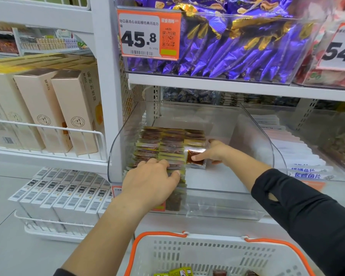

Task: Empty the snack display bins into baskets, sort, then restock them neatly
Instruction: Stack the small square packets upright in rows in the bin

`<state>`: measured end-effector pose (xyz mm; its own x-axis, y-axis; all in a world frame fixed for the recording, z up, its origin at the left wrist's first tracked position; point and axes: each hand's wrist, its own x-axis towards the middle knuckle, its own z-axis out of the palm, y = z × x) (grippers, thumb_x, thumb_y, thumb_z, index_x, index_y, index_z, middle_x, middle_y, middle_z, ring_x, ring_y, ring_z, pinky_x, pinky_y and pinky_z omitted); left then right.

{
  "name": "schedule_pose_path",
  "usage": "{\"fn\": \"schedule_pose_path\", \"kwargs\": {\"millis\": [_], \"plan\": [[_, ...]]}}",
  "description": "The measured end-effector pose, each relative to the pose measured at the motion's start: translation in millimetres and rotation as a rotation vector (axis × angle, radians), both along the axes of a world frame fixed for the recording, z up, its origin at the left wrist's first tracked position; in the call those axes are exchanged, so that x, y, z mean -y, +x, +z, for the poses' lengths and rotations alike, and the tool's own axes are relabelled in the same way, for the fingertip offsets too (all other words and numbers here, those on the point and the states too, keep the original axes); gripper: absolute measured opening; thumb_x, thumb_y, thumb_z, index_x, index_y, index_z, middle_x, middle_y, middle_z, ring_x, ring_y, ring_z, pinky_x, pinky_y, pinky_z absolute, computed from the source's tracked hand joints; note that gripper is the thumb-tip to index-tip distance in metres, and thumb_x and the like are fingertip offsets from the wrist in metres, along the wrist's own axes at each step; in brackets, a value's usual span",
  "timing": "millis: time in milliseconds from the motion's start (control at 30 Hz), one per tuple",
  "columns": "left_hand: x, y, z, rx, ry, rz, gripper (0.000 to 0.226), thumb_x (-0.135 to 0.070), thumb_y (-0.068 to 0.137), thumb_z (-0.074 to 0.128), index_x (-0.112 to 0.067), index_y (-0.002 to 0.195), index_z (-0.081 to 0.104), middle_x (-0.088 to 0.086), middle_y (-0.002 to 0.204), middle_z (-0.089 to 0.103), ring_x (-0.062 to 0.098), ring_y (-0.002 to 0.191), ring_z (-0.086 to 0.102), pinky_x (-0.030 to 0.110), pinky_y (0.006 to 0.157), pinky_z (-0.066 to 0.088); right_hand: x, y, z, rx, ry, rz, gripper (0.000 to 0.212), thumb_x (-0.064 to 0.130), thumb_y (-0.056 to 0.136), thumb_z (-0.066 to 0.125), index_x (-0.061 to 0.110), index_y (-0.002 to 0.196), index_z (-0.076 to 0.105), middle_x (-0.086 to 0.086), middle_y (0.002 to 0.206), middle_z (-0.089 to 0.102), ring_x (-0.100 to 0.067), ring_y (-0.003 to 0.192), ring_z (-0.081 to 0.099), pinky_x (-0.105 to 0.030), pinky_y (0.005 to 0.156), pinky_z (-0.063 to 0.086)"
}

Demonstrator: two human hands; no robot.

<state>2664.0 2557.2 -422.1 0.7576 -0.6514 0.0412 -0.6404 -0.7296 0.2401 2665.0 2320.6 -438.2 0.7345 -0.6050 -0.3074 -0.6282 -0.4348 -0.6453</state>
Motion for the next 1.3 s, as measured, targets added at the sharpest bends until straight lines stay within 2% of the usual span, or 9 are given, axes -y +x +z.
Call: {"fn": "schedule_pose_path", "kwargs": {"millis": [200, 300, 367, 567, 733, 833, 933, 1067, 1300], "plan": [[-7, -20, 2, 0.293, -0.278, -0.022, 0.04, -0.044, 0.101, 0.033, -0.023, 0.125, 0.057, -0.004, 0.117, 0.063, 0.019, 0.11, 0.056, 0.032, 0.084, 0.043, -25, -47, 44, 0.168, -0.195, 0.02, 0.054, 0.034, 0.084, 0.072, 0.011, 0.13, 0.055, -0.009, 0.129, 0.059, -0.026, 0.117, 0.057, -0.034, 0.095, 0.048], [-4, -50, 5, 0.468, -0.518, -0.188, 0.033, -0.034, 0.094, 0.04, -0.02, 0.105, 0.067, -0.005, 0.095, 0.069, 0.02, 0.09, 0.062, 0.032, 0.074, 0.047, -52, -100, 59, 0.477, -0.164, 0.029, 0.007, 0.033, 0.087, 0.066, 0.027, 0.089, 0.068, 0.004, 0.085, 0.074, -0.013, 0.078, 0.07, -0.033, 0.078, 0.054], [3, -80, 1, 0.466, -0.581, -0.281, 0.03, -0.032, 0.092, 0.04, -0.019, 0.096, 0.067, -0.004, 0.084, 0.067, 0.022, 0.078, 0.061, 0.034, 0.062, 0.048, -75, -140, 60, 0.615, -0.07, 0.039, 0.011, 0.029, 0.089, 0.062, 0.027, 0.079, 0.064, 0.006, 0.067, 0.07, -0.008, 0.056, 0.064, -0.022, 0.059, 0.047], [20, -146, -75, 0.058, 0.034, -0.213, 0.029, -0.029, 0.097, 0.04, -0.018, 0.115, 0.06, 0.009, 0.11, 0.067, 0.033, 0.102, 0.062, 0.032, 0.066, 0.033, -106, -208, -26, 0.411, 0.143, 0.062, 0.018, 0.025, 0.092, 0.06, 0.012, 0.081, 0.066, 0.001, 0.071, 0.068, -0.009, 0.045, 0.055, -0.015, 0.04, 0.035], [-13, -139, -205, -0.458, 0.397, -0.013, 0.029, -0.027, 0.096, 0.045, -0.007, 0.106, 0.063, 0.017, 0.111, 0.063, 0.031, 0.105, 0.061, 0.035, 0.077, 0.044, -96, -237, -165, -0.11, 0.202, 0.097, 0.025, 0.029, 0.093, 0.058, 0.011, 0.076, 0.063, -0.013, 0.093, 0.072, -0.026, 0.067, 0.066, -0.034, 0.061, 0.051], [-34, -143, -264, -0.711, 0.581, 0.021, 0.048, -0.035, 0.1, 0.046, 0.0, 0.131, 0.052, 0.022, 0.141, 0.048, 0.035, 0.124, 0.05, 0.04, 0.097, 0.042, -91, -257, -234, -0.401, 0.169, 0.202, 0.028, 0.032, 0.094, 0.056, 0.006, 0.089, 0.063, -0.024, 0.104, 0.065, -0.03, 0.087, 0.063, -0.039, 0.082, 0.052], [-49, -149, -313, -0.88, 0.618, 0.03, 0.068, -0.036, 0.092, 0.062, -0.007, 0.147, 0.034, 0.013, 0.152, 0.034, 0.031, 0.133, 0.043, 0.038, 0.103, 0.04, -88, -281, -292, -0.635, 0.137, 0.357, 0.028, 0.036, 0.095, 0.054, 0.018, 0.116, 0.059, -0.003, 0.119, 0.059, -0.029, 0.128, 0.048, -0.026, 0.081, 0.044], [-57, -150, -353, -0.788, 0.618, 0.034, 0.104, -0.041, 0.086, 0.07, -0.012, 0.155, -0.002, 0.014, 0.161, -0.002, 0.032, 0.147, 0.015, 0.043, 0.115, 0.027, -94, -299, -344, -0.751, 0.067, 0.412, 0.079, 0.041, 0.091, 0.061, 0.014, 0.152, 0.02, -0.01, 0.155, 0.029, -0.028, 0.138, 0.035, -0.037, 0.102, 0.043], [-57, -154, -387, -0.614, 0.594, -0.099, 0.105, -0.039, 0.091, 0.062, -0.008, 0.151, -0.02, 0.013, 0.161, -0.015, 0.029, 0.149, -0.007, 0.035, 0.12, 0.005, -127, -293, -365, -0.736, -0.08, 0.661, 0.097, 0.041, 0.091, 0.061, 0.021, 0.154, -0.009, -0.014, 0.161, -0.011, -0.035, 0.148, -0.002, -0.045, 0.117, 0.02]]}}
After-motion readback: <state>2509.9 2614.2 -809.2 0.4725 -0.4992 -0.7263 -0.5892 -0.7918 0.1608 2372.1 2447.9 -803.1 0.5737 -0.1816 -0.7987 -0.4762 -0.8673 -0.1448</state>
